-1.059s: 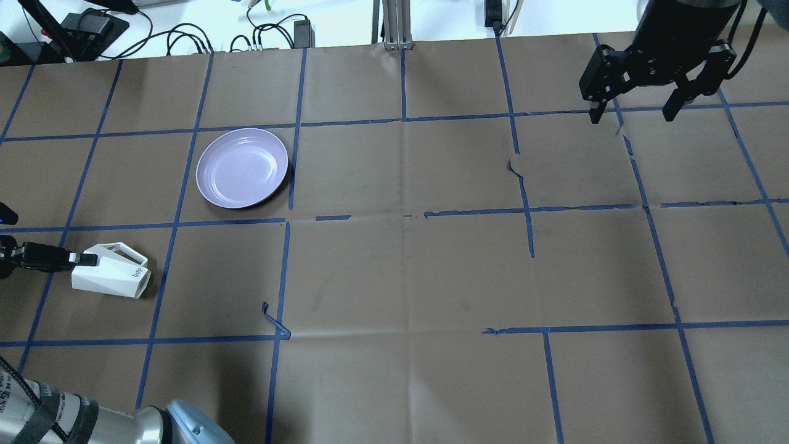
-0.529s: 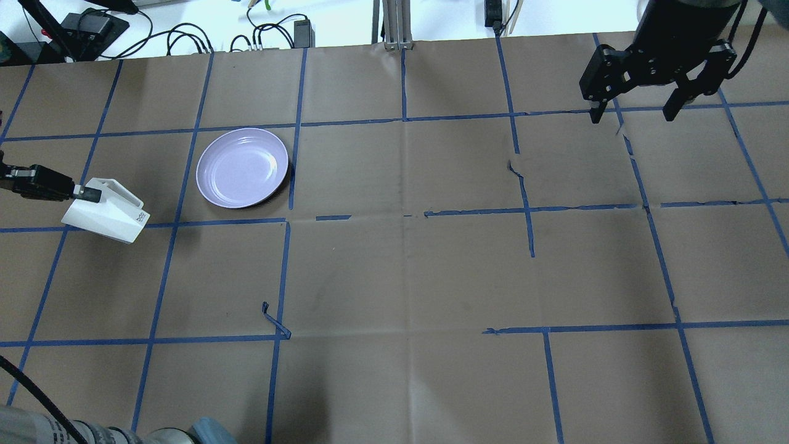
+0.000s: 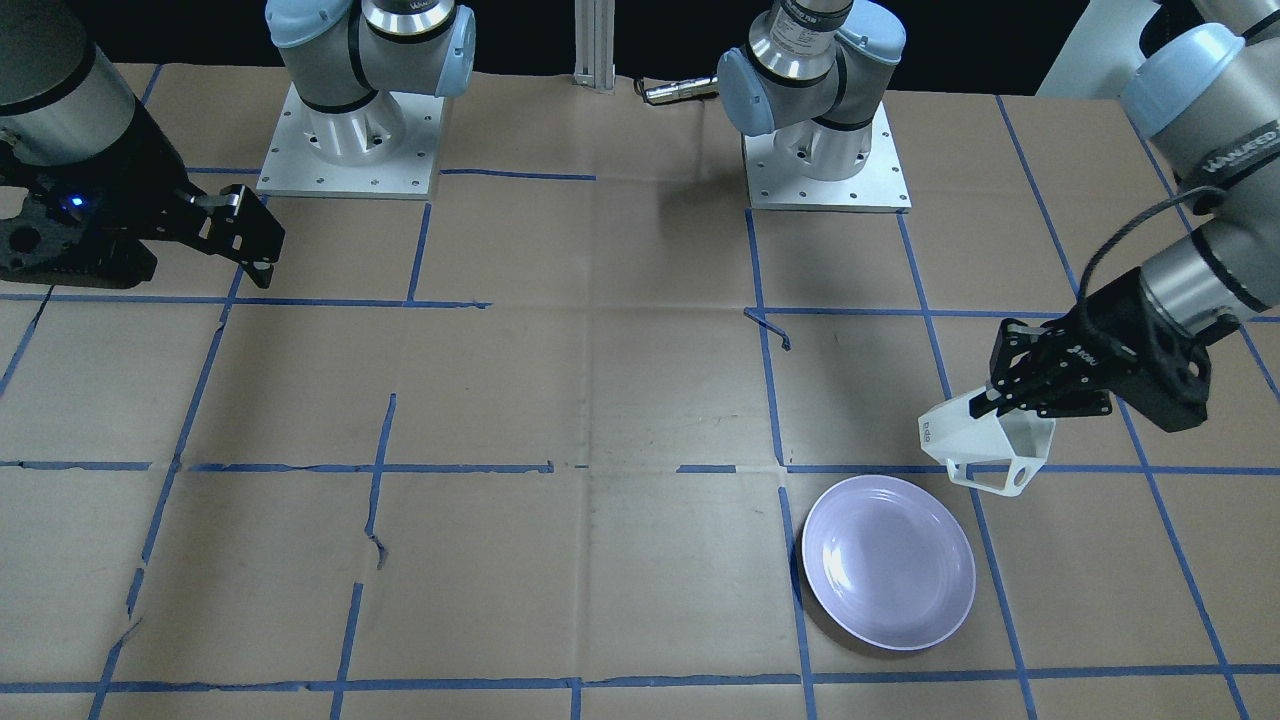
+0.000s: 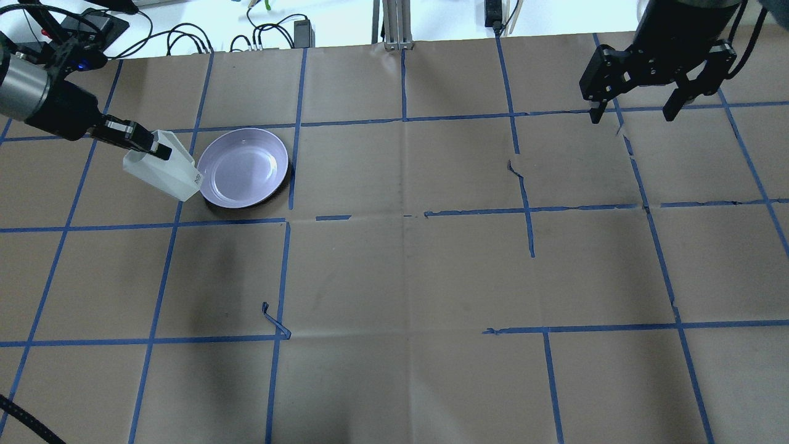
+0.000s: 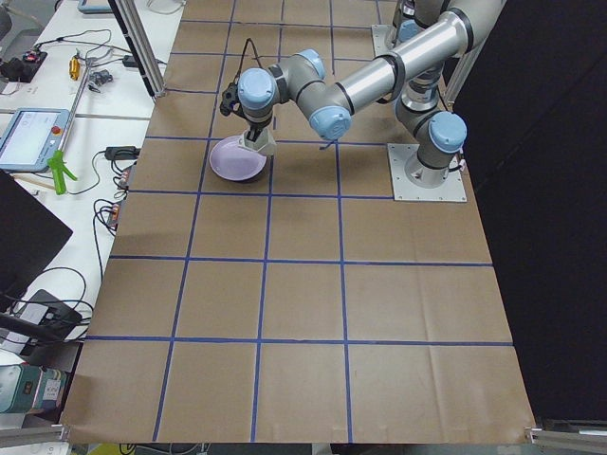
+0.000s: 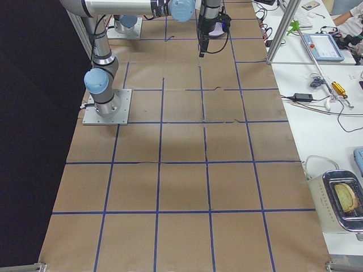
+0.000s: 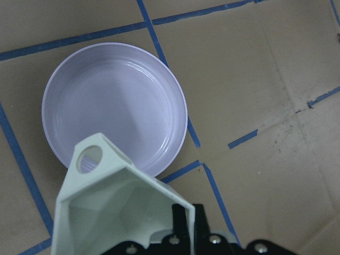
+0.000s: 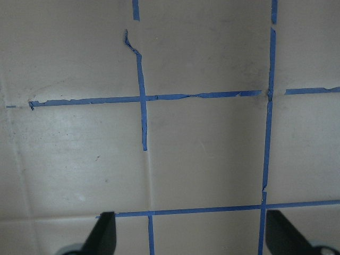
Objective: Flip cup and place on plate
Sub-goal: 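Lift the cup with the left gripper and carry it toward the plate, then rotate the cup upright and lower it onto the lavender plate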
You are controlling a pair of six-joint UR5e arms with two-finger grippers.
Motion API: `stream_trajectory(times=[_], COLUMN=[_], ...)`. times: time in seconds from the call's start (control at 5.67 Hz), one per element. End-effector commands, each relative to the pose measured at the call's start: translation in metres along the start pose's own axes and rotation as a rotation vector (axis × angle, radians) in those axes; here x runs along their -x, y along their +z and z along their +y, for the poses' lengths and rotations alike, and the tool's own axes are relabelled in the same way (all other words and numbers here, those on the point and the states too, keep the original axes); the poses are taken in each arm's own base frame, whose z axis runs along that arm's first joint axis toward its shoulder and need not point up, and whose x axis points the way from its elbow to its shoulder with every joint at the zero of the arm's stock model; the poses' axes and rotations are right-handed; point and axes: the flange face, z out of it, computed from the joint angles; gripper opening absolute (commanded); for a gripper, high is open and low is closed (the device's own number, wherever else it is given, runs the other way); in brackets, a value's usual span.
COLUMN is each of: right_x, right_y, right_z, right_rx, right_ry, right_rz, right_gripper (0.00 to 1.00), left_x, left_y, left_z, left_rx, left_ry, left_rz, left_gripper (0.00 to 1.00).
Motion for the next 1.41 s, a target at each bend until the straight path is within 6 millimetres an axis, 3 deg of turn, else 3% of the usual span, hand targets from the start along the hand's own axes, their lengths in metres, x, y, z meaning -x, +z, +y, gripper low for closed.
stream_trajectory(times=[0.0, 0.53, 0.71, 0.88, 1.06, 1.24], right_x=[0.000, 0.000, 0.000, 0.000, 0.000, 0.000], right_y=[0.000, 0.000, 0.000, 0.000, 0.000, 0.000], right_z=[0.000, 0.000, 0.000, 0.000, 0.000, 0.000], right_rx=[0.000, 0.000, 0.000, 0.000, 0.000, 0.000], right_ry=[0.000, 0.000, 0.000, 0.000, 0.000, 0.000], right_rz=[0.000, 0.000, 0.000, 0.000, 0.000, 0.000], right_gripper=[1.00, 1.00, 1.00, 1.00, 1.00, 1.00], left_x=[-0.038, -0.041, -0.050, -0.055, -0.055, -0.055], left_y=[0.037, 0.121, 0.152, 0.160, 0.161, 0.160], left_z=[-0.037, -0.044, -0.048, -0.049, -0.049, -0.050], left_rx=[0.036, -0.024, 0.049, 0.071, 0.071, 0.064], left_ry=[0.098, 0.213, 0.244, 0.230, 0.223, 0.185], left_rz=[-0.155, -0.291, -0.343, -0.351, -0.345, -0.343], left_gripper=[0.00, 0.00, 0.01, 0.02, 0.25, 0.98])
